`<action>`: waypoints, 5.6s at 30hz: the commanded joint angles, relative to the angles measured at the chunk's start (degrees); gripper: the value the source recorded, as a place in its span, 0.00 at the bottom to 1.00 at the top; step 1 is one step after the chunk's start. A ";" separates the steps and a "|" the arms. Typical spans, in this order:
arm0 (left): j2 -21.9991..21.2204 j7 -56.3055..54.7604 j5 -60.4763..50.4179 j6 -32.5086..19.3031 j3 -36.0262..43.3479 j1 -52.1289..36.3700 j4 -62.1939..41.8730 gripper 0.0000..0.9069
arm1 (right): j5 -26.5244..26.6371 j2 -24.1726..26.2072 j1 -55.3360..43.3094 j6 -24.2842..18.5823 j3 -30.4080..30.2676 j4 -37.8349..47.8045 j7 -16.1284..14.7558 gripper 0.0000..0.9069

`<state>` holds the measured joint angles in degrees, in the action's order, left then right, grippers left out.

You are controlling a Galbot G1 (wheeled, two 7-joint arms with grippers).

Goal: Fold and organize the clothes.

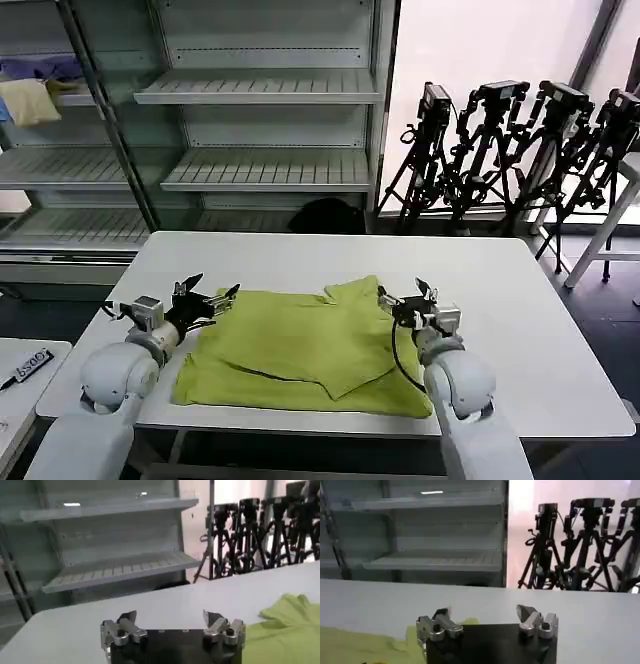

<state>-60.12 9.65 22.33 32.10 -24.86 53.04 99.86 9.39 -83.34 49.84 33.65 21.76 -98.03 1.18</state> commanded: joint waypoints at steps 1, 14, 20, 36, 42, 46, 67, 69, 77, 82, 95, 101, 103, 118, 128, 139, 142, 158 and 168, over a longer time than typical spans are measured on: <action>1.28 2.18 -0.51 1.04 3.12 -5.76 -10.92 1.00 | -1.20 -1.32 -7.99 0.07 -1.31 13.22 -0.09 1.00; 0.56 3.00 -0.86 0.97 3.75 -7.76 -15.72 1.00 | -2.77 -3.42 -9.54 -0.02 -0.85 17.85 -0.31 1.00; 0.33 3.28 -0.91 0.97 4.31 -8.79 -17.75 1.00 | -2.94 -4.05 -10.12 -0.01 -1.18 18.66 -0.30 1.00; -0.26 3.63 -0.70 1.00 4.92 -9.74 -19.50 0.61 | -3.29 -4.01 -10.02 0.04 -1.77 18.69 -0.55 1.00; -0.24 4.20 -0.82 0.99 4.90 -9.22 -19.14 0.21 | -3.81 -3.69 -9.67 0.04 -1.92 18.60 -0.62 1.00; -0.17 4.45 -0.87 0.99 4.85 -8.85 -18.82 0.08 | -3.80 -3.29 -9.47 0.09 -2.14 18.25 -0.66 0.97; 0.05 4.99 -0.82 0.99 4.22 -7.02 -16.45 0.01 | -3.17 -3.58 -8.22 0.17 -3.25 16.96 -1.54 0.00; 0.03 4.97 -0.51 0.99 4.08 -6.96 -16.02 0.00 | -2.26 -3.55 -8.12 0.12 -3.22 16.30 -1.31 0.00; 0.42 4.63 0.86 1.02 4.08 -6.98 -14.70 0.00 | 0.79 -2.93 -7.77 0.07 -3.89 12.33 0.23 0.00; 0.20 5.05 0.76 0.97 3.68 -6.46 -14.37 0.00 | 1.31 -2.66 -7.23 0.07 -4.14 10.37 0.74 0.00; 1.08 3.77 5.48 0.37 -0.33 -3.32 -8.09 0.00 | 5.07 -0.29 -2.95 0.15 -4.51 0.79 2.34 0.00; 1.86 4.75 6.93 -0.62 -2.03 0.06 -5.63 0.00 | 5.02 0.65 1.87 0.16 -3.74 -4.03 1.96 0.00; 2.11 5.00 7.57 -0.81 -2.74 1.51 -4.30 0.00 | 5.01 0.94 3.80 0.16 -3.22 -5.68 1.57 0.00; 4.19 7.93 7.95 -3.05 -8.03 13.38 2.32 0.00 | 3.72 1.95 15.43 0.08 -1.33 -14.89 -0.49 0.00; 4.22 8.84 6.27 -4.41 -8.90 16.44 3.42 0.00 | 2.50 1.88 18.76 0.04 -1.00 -18.39 -1.24 0.00; 4.29 9.19 3.71 -4.94 -9.23 17.67 4.01 0.01 | 0.25 1.37 20.71 -0.07 -0.88 -18.39 -2.16 0.00; 4.16 9.33 2.60 -5.15 -9.05 17.77 4.00 0.01 | -0.68 1.26 21.27 -0.10 -0.75 -18.31 -2.41 0.00; 3.45 9.32 -0.25 -5.18 -8.68 17.93 4.22 0.01 | -4.75 0.39 22.61 -0.16 -0.71 -17.34 -3.11 0.00; 3.24 9.23 -2.14 -5.04 -9.52 19.84 6.93 0.01 | -6.50 0.09 23.19 -0.21 -0.66 -17.00 -3.71 0.00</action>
<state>-56.96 18.94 21.87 26.97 -34.07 71.91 105.24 4.21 -83.21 72.79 33.46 21.10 -115.02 -2.35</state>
